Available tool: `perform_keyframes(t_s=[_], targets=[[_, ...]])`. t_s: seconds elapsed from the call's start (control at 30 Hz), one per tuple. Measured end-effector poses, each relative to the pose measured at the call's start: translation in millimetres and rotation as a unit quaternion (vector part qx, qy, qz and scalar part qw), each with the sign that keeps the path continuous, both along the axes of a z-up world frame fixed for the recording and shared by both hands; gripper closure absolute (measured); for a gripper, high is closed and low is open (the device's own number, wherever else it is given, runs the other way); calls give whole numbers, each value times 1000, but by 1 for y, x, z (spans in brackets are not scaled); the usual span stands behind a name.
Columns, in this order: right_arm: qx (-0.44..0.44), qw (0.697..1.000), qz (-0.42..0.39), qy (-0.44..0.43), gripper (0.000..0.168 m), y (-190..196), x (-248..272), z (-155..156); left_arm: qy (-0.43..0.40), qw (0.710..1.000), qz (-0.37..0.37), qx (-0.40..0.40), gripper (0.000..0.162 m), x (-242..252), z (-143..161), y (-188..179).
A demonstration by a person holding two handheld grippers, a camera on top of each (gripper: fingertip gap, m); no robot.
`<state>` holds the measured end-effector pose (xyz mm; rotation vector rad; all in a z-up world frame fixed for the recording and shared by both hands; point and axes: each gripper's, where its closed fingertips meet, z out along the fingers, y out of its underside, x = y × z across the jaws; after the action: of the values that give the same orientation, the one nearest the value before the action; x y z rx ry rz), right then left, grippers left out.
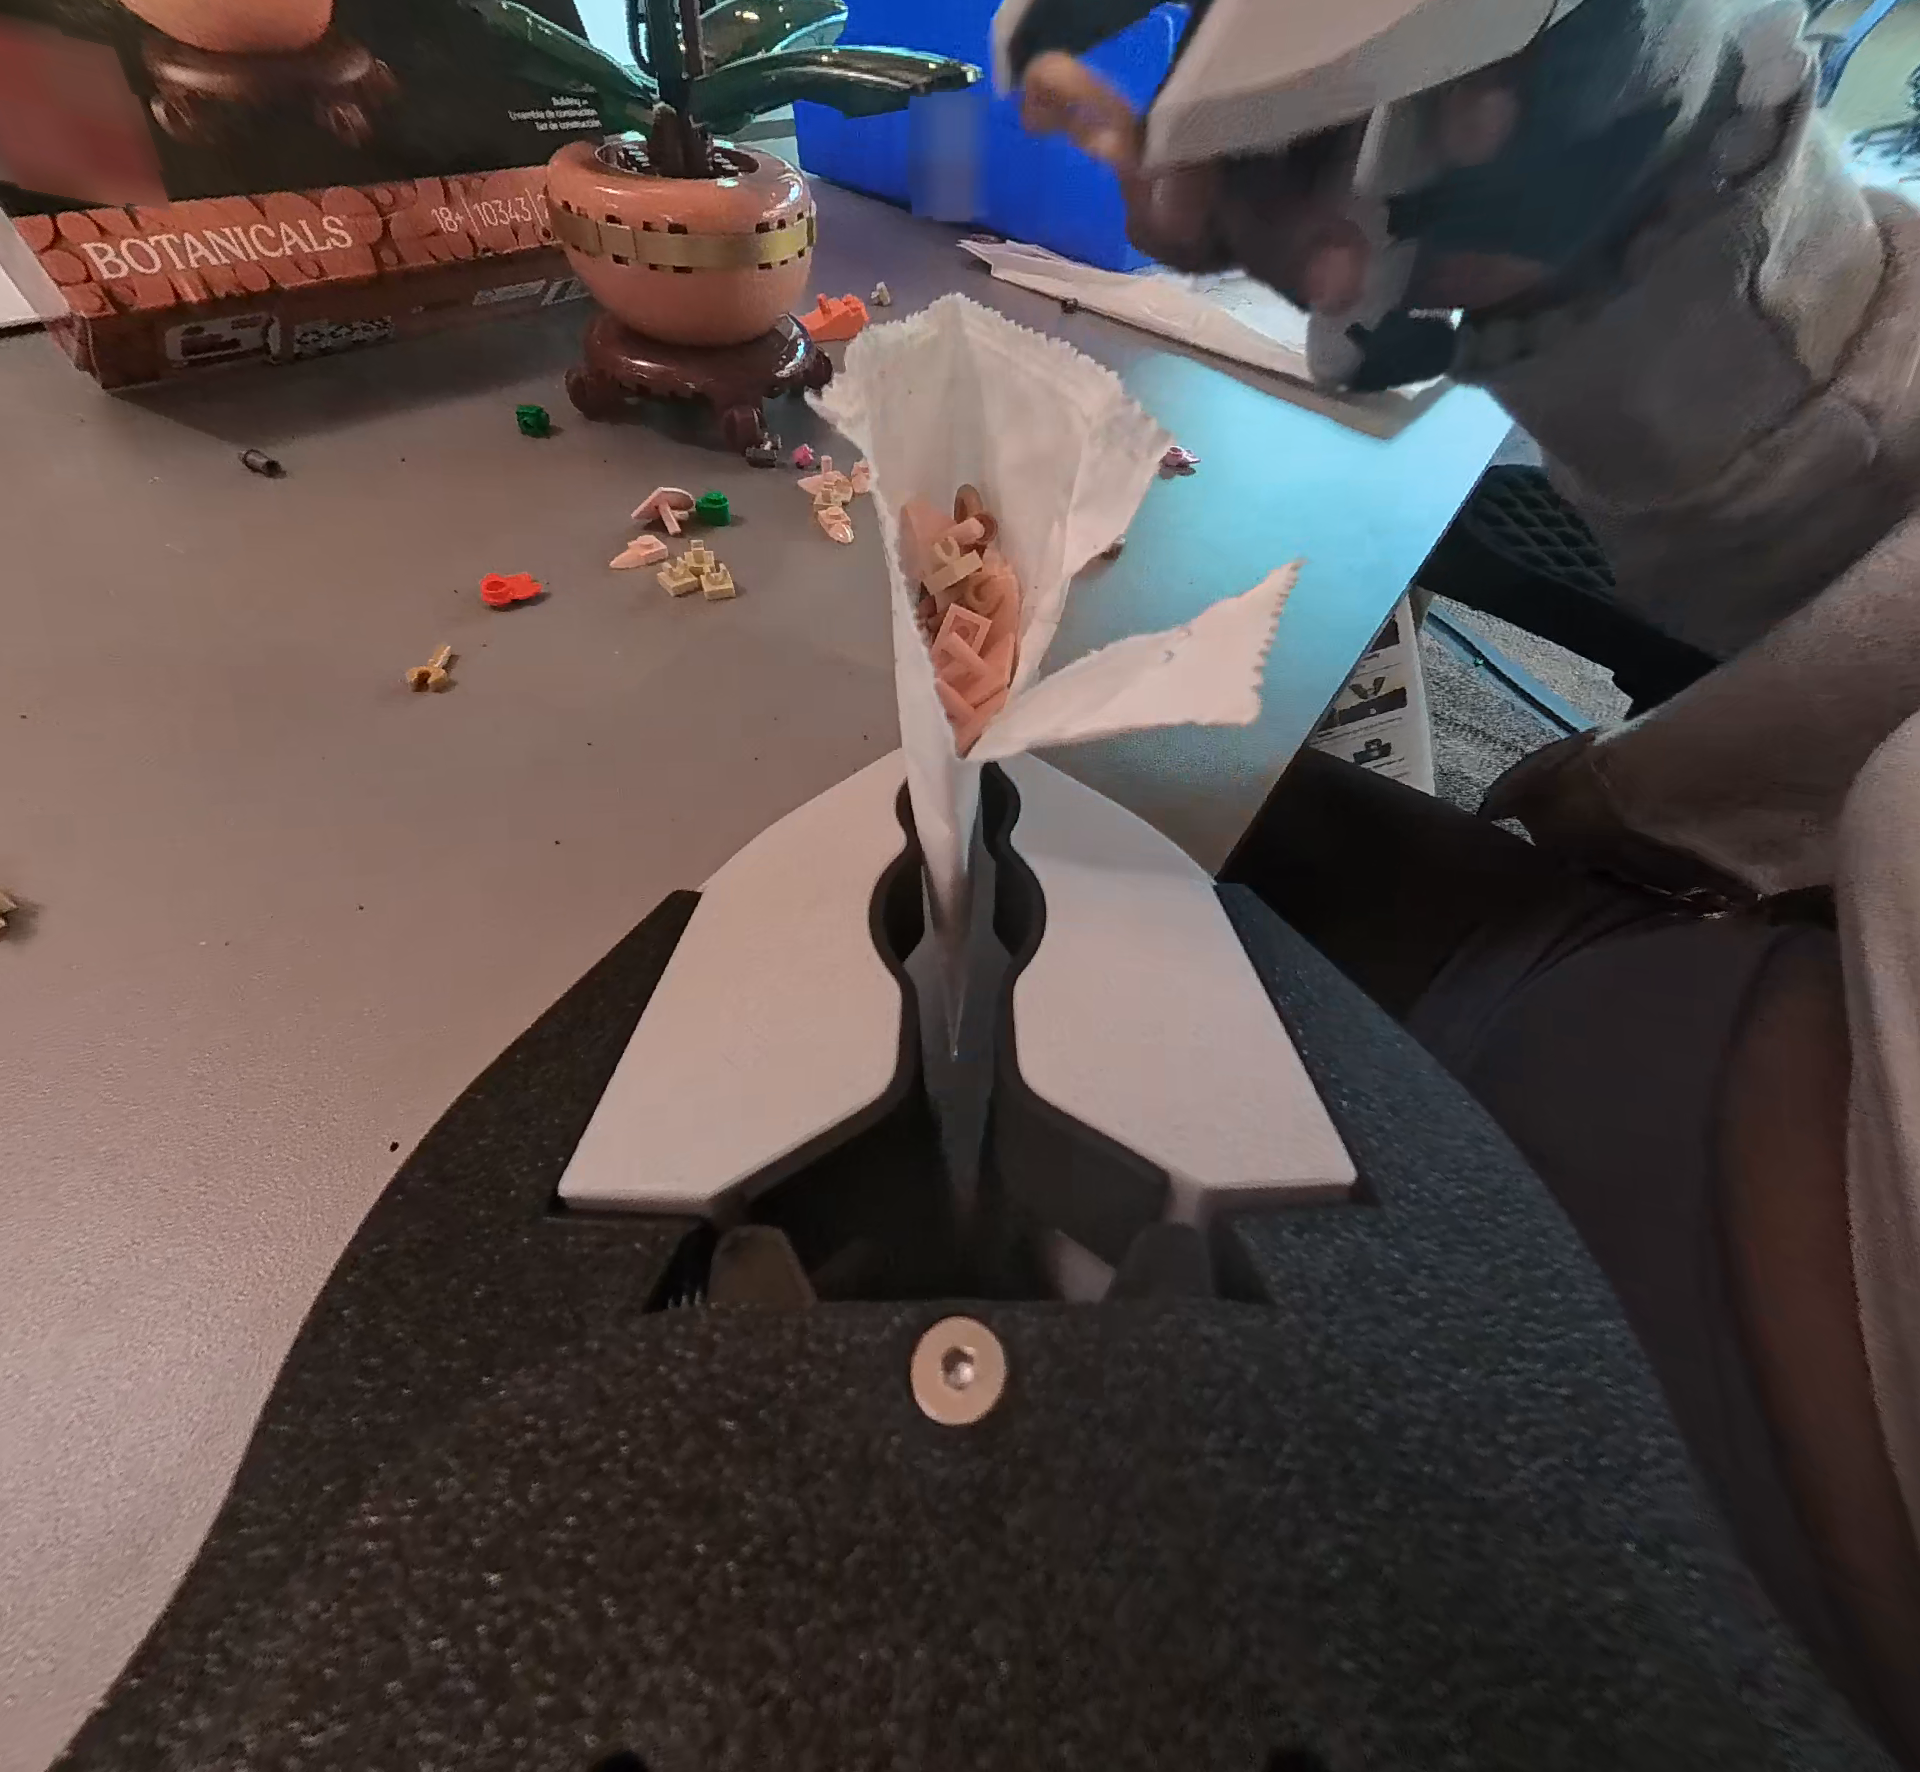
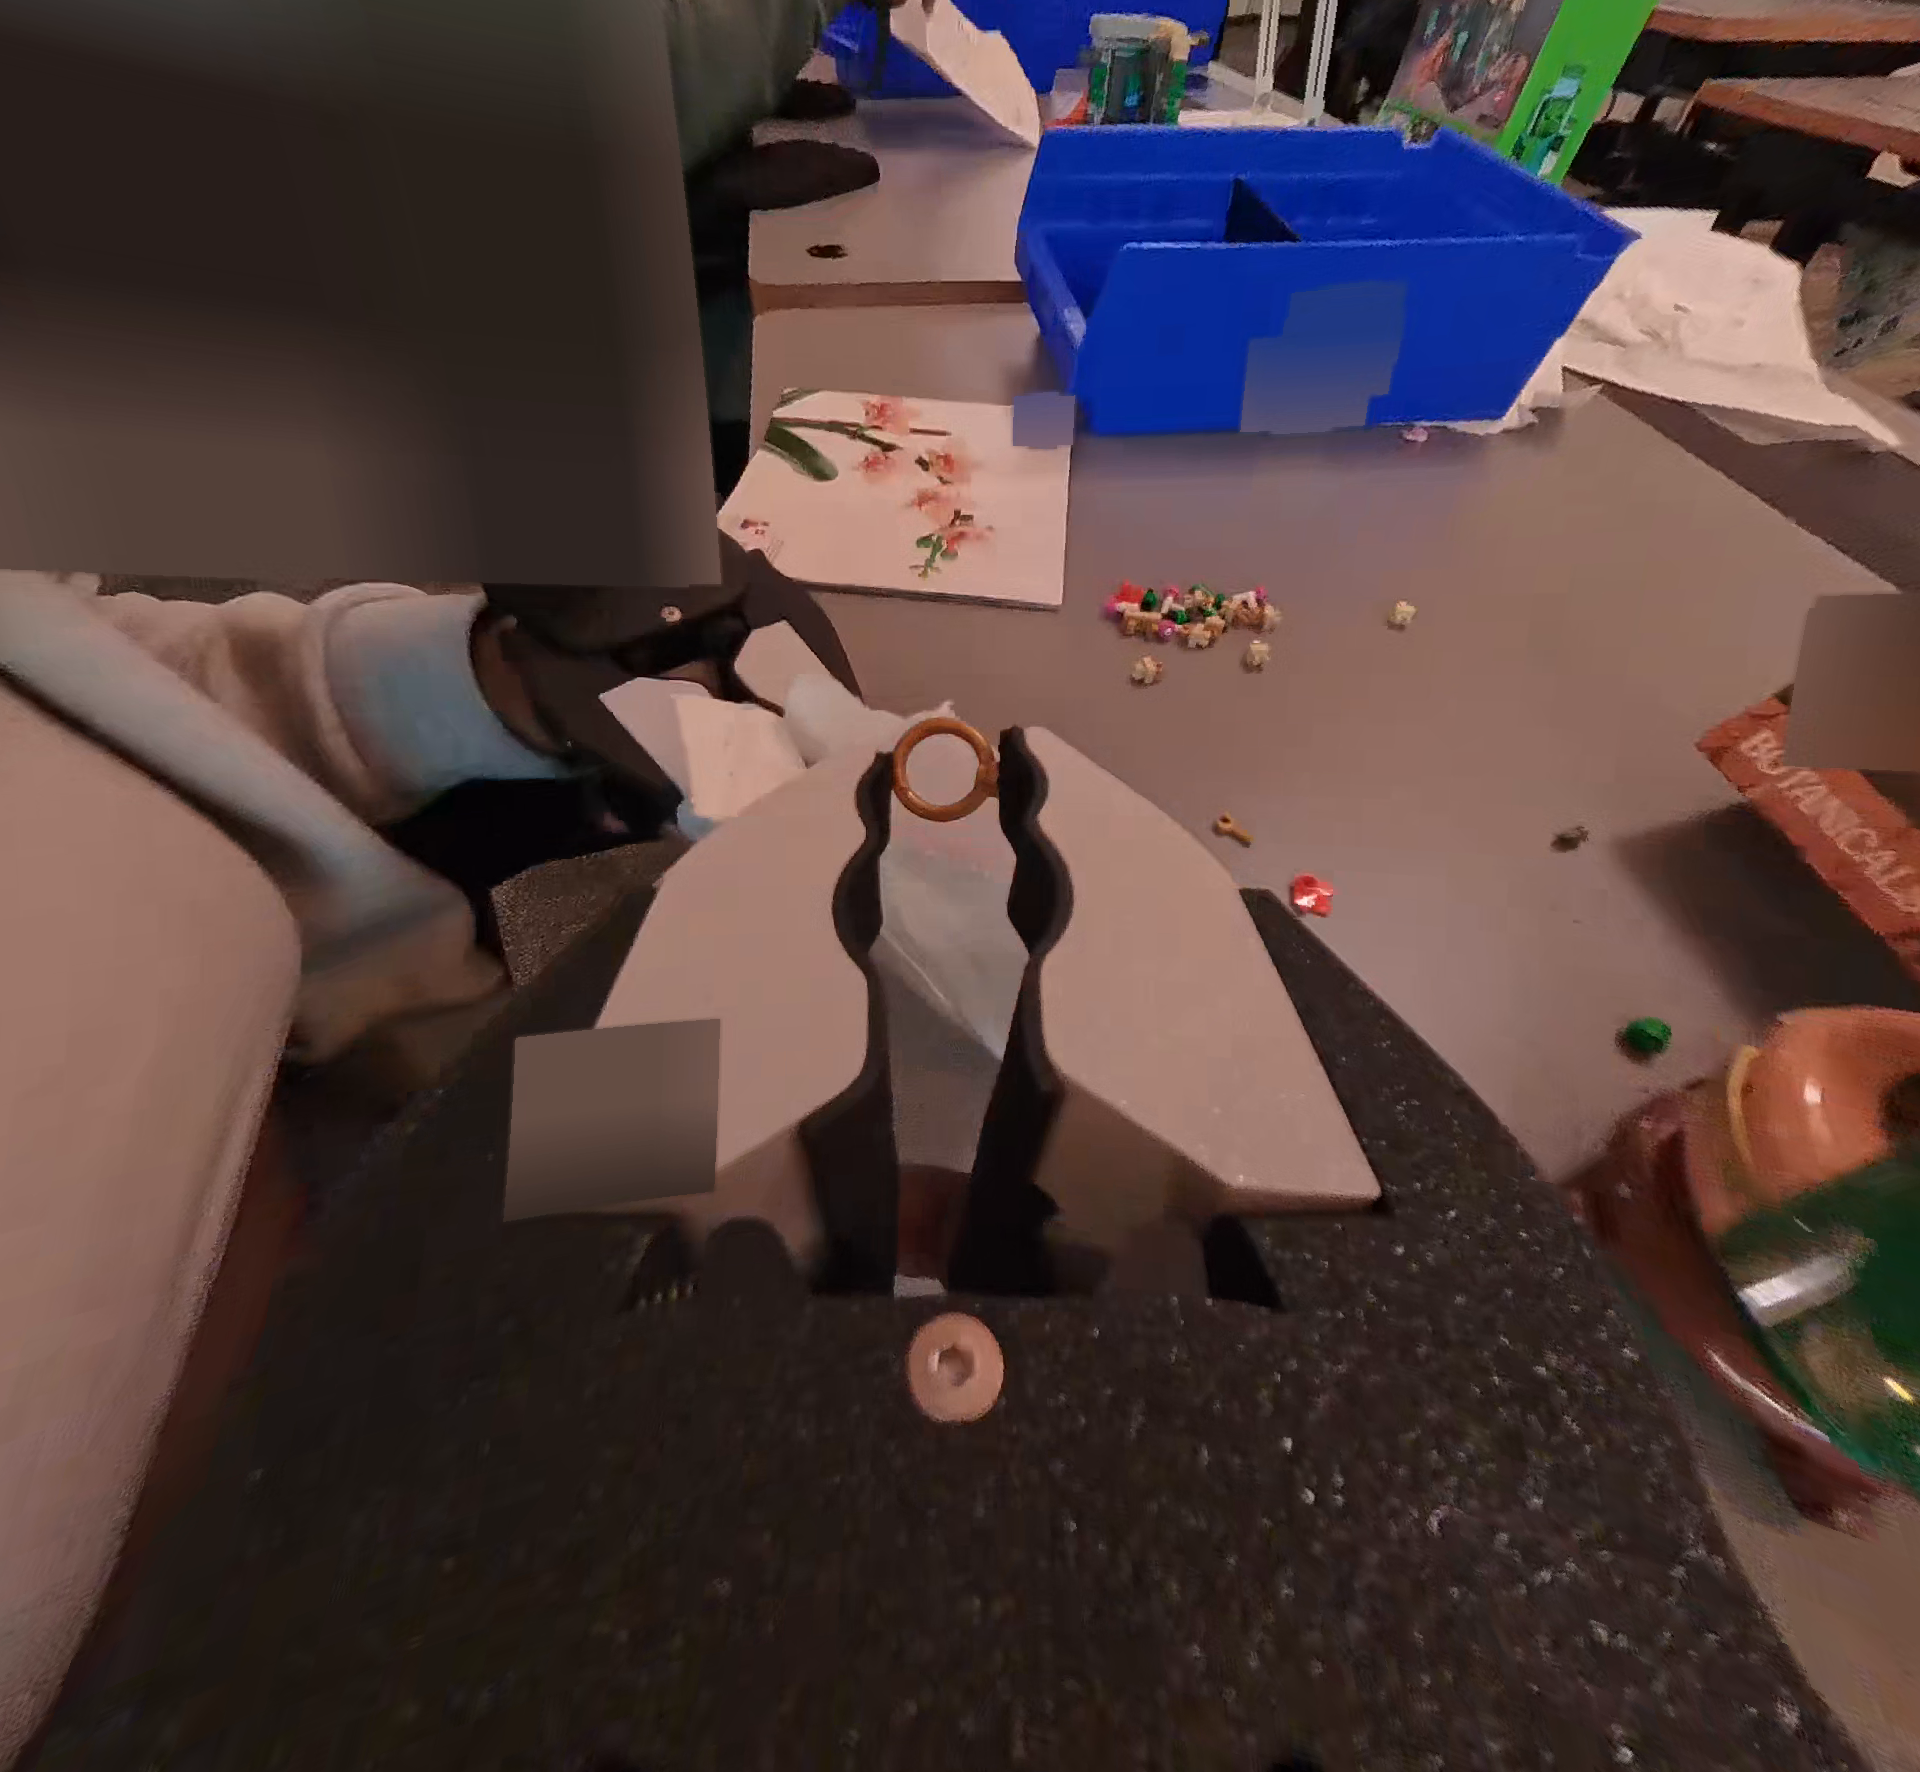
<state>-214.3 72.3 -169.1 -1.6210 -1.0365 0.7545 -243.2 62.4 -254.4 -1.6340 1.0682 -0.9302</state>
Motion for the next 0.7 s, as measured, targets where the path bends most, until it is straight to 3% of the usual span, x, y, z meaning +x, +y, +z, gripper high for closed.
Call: perform_keyframes(t_s=[0.13, 0.27, 0.37, 0.47, 0.63, 0.7], targets=[[-40, 999, -11, -27, 139, 9, -14, -24, -1, 1000, 0, 3, 154, 0, 0, 1], [-27, 999, -18, -24, 122, 9, -10, -21, -2, 1000, -1, 2, 154, -1, 0, 2], [7, 997, -51, -50, 133, 13, 24, -18, -2, 1000, 0, 2, 154, -1, 1, 2], [-38, 989, -92, -105, 131, 15, 70, -47, -2, 1000, -1, 1, 154, -1, 1, 1], [-57, 995, -77, -17, 163, 2, 85, -34, -1, 1000, 1, -1, 154, -1, 0, 2], [-62, 995, -76, 36, 167, 0, 88, -18, 1, 1000, 0, 0, 154, -1, 0, 2]])
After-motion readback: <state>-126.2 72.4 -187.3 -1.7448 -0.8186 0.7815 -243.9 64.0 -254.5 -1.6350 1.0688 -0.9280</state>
